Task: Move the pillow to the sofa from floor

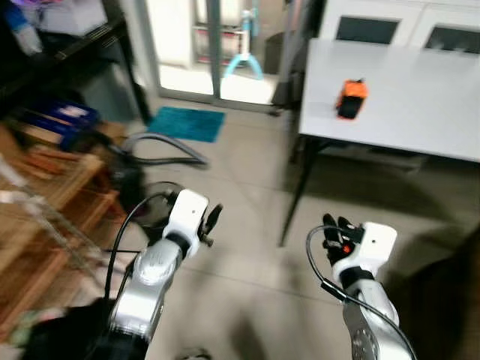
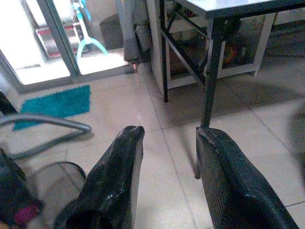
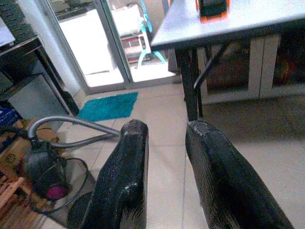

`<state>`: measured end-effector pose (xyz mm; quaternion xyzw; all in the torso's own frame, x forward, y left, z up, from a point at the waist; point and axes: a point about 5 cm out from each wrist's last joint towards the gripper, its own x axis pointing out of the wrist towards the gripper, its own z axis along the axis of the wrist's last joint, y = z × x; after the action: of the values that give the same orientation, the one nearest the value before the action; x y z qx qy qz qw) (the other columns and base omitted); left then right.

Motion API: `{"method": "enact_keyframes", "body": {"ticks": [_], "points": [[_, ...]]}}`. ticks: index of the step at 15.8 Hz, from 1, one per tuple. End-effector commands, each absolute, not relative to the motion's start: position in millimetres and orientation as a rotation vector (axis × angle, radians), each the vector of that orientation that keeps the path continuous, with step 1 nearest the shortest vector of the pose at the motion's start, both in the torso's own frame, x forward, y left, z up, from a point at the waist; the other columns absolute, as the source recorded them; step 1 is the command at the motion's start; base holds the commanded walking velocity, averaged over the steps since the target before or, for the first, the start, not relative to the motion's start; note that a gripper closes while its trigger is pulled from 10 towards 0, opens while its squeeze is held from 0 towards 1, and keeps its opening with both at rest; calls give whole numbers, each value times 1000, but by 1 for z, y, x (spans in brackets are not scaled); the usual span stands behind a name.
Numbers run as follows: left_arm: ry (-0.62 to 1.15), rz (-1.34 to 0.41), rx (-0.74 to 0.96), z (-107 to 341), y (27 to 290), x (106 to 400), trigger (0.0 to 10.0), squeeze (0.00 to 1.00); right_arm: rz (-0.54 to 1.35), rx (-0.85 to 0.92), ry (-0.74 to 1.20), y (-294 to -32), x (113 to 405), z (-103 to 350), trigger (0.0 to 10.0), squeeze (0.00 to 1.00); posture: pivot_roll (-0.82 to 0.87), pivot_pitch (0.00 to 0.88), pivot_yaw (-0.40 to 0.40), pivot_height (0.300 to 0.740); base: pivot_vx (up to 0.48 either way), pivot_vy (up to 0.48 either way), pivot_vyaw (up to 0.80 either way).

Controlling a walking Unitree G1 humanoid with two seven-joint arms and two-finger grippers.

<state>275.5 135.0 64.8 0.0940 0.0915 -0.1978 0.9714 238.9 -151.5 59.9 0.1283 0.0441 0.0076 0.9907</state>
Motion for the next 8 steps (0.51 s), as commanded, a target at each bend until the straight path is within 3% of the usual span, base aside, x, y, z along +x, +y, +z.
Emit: {"method": "enact_keyframes", "body": {"ticks": [1,3,8], "points": [[185,-358,187,63,142,272,10000,0,65,237,85,-146,245,67,10000,0,90,0,-52,740,0,0,0],[188,-361,218,62,146,264,10000,0,81,241,111,-143,246,65,10000,0,100,11,-71,740,0,0,-800],[193,-398,212,61,139,267,10000,0,-43,231,143,-156,218,56,10000,0,75,0,-42,740,0,0,-800]]}}
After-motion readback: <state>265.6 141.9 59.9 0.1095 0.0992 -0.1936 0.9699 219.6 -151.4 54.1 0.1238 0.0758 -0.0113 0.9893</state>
